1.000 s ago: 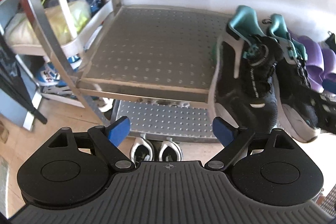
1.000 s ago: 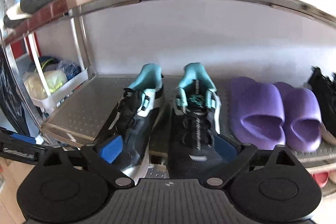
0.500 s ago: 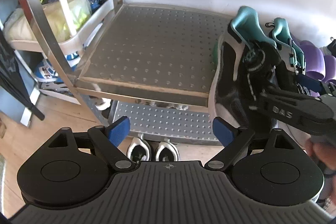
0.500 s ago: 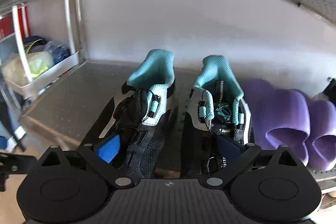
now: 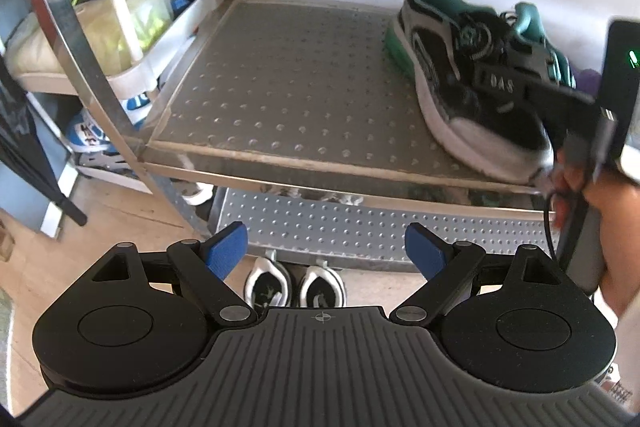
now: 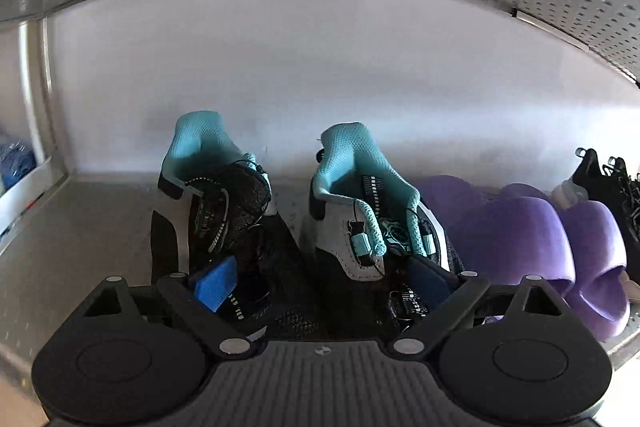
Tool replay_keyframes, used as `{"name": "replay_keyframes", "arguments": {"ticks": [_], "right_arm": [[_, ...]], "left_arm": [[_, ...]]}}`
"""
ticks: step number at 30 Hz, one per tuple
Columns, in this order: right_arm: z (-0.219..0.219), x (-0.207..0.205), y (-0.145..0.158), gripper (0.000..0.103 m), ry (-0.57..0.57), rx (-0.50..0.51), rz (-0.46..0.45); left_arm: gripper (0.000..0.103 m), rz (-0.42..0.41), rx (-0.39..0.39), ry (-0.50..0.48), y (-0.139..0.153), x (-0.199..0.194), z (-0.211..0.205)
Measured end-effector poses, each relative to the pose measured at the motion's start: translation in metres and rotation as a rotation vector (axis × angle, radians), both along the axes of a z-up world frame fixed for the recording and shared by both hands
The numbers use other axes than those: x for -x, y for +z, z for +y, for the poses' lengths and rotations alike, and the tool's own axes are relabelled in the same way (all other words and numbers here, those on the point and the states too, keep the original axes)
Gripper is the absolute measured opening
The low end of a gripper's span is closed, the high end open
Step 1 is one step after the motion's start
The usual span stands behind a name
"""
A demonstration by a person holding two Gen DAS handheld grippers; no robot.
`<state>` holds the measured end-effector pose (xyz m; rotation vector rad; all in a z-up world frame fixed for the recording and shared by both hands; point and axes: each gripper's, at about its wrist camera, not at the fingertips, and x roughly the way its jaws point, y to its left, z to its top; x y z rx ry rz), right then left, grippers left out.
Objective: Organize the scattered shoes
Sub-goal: 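Push the teal-heeled sneakers into line, then open the right gripper, then pull the right gripper back from the shelf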
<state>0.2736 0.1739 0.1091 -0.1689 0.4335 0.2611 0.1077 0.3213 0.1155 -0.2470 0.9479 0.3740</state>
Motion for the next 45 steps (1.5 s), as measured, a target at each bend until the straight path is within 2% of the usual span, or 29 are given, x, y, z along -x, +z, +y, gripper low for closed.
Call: {"name": "replay_keyframes", "arguments": {"ticks": [3,5,8,10,12,15,16,17,20,24,29,33,38,42,45], "right_arm": [[-0.004,-0.004,0.006,0.099,0.045,-0.005,0.021],[-0.017,0.003,0.015,0.093,0.127,0.001,0.034],[-0.072,0.032,0.028,0.093,0.202,-0.060,0.058],[-0.094,0.041,0.028,0.091,0.203,-0.084,0.085],[-0.137,0.063,0.026,0.087,0.186,-0.142,0.166],[-0.186,0.099,0.033,0.086,0.163,-0.157,0.230],[-0.189,0.105,0.034,0.087,0.161,-0.152,0.232],[-0.210,0.124,0.045,0.090,0.145,-0.139,0.232],[-0.253,0.149,0.064,0.092,0.099,-0.161,0.227],[-0.324,0.189,0.088,0.097,0.003,-0.308,0.213],[-0.355,0.201,0.079,0.099,0.004,-0.430,0.239],[-0.376,0.209,0.067,0.099,0.007,-0.522,0.262],[-0.401,0.220,0.052,0.100,0.012,-0.636,0.289],[-0.422,0.228,0.040,0.100,0.016,-0.728,0.311],[-0.422,0.229,0.040,0.100,0.024,-0.717,0.312]], "left_arm": [[0.090,0.012,0.007,0.008,-0.002,-0.003,0.001],[0.090,0.010,0.013,0.003,-0.001,-0.004,-0.001],[0.090,-0.001,0.013,-0.023,0.002,-0.006,-0.008],[0.090,0.006,0.007,-0.048,0.001,-0.010,-0.016],[0.090,0.024,-0.002,-0.086,0.000,-0.016,-0.030],[0.090,0.035,-0.023,-0.192,0.000,-0.024,-0.066],[0.090,0.036,-0.025,-0.228,0.001,-0.026,-0.079],[0.090,0.036,-0.023,-0.286,0.002,-0.028,-0.102],[0.090,0.027,0.032,-0.432,0.009,-0.031,-0.162],[0.090,0.004,0.108,-0.592,0.018,-0.033,-0.231],[0.090,0.014,0.037,-0.693,0.015,-0.033,-0.291],[0.090,0.024,0.026,-0.712,0.012,-0.030,-0.307],[0.090,0.043,0.012,-0.667,0.007,-0.028,-0.310],[0.090,0.034,0.034,-0.637,0.006,-0.023,-0.310],[0.090,0.043,0.049,-0.621,0.002,-0.024,-0.311]]}}
